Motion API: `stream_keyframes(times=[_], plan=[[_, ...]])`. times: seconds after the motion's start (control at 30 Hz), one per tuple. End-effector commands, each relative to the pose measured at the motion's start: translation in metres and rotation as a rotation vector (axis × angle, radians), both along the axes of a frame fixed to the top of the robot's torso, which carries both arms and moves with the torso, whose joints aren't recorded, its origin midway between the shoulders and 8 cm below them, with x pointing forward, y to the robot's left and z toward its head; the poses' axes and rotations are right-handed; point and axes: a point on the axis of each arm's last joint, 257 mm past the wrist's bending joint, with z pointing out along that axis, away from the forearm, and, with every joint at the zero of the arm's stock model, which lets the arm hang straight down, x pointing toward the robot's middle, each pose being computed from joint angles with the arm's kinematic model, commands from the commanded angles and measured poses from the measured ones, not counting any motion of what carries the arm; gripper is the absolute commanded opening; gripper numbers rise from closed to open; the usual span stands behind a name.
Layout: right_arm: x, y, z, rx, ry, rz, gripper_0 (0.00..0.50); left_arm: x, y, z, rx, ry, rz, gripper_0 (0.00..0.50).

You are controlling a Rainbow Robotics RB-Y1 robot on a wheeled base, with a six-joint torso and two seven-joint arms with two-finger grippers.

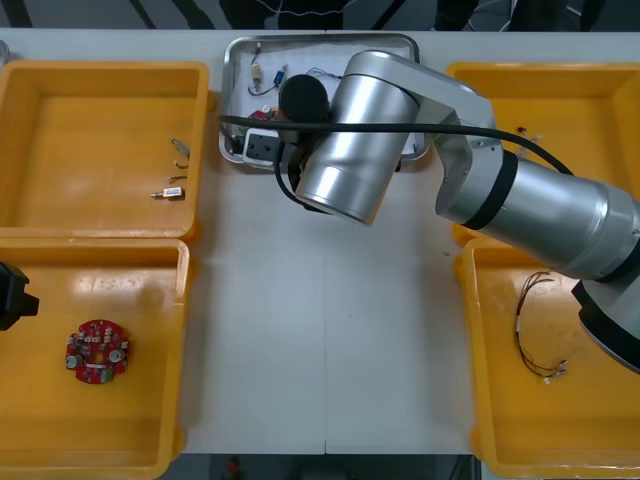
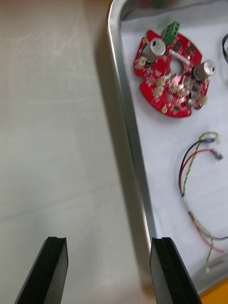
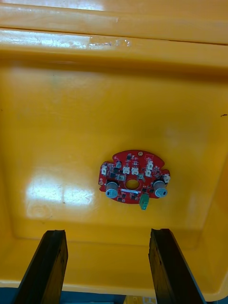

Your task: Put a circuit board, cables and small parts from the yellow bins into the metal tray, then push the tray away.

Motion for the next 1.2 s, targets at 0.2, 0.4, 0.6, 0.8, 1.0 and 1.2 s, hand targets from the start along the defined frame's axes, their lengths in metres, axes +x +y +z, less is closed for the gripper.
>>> stream_keyframes(times=[0.2,0.4,0.6,0.8,1.0,1.2], plan=[[-0.061,-0.062,0.015,0.095,0.139,-0.175,0.500,-0.004,0.017,0.009,0.075,0.005,-0.060,0.500],[-0.077,-0.093,0.030,0.223,0.149,-0.262,0.500,-0.004,0.017,0.009,0.075,0.005,-0.060,0.500],[-0.082,-0.125,0.044,0.348,0.114,-0.337,0.500,-0.004,0.017,0.009,0.075,0.005,-0.060,0.500],[-0.098,-0.179,0.034,0.379,0.100,-0.441,0.500,-0.004,0.017,0.009,0.075,0.005,-0.060,0.500],[-0.115,-0.233,0.024,0.426,0.117,-0.566,0.500,-0.004,0.017,0.009,0.075,0.005,-0.060,0.500],[-0.129,-0.279,0.014,0.532,0.149,-0.751,0.500,-0.004,0.017,0.009,0.075,0.005,-0.060,0.500]])
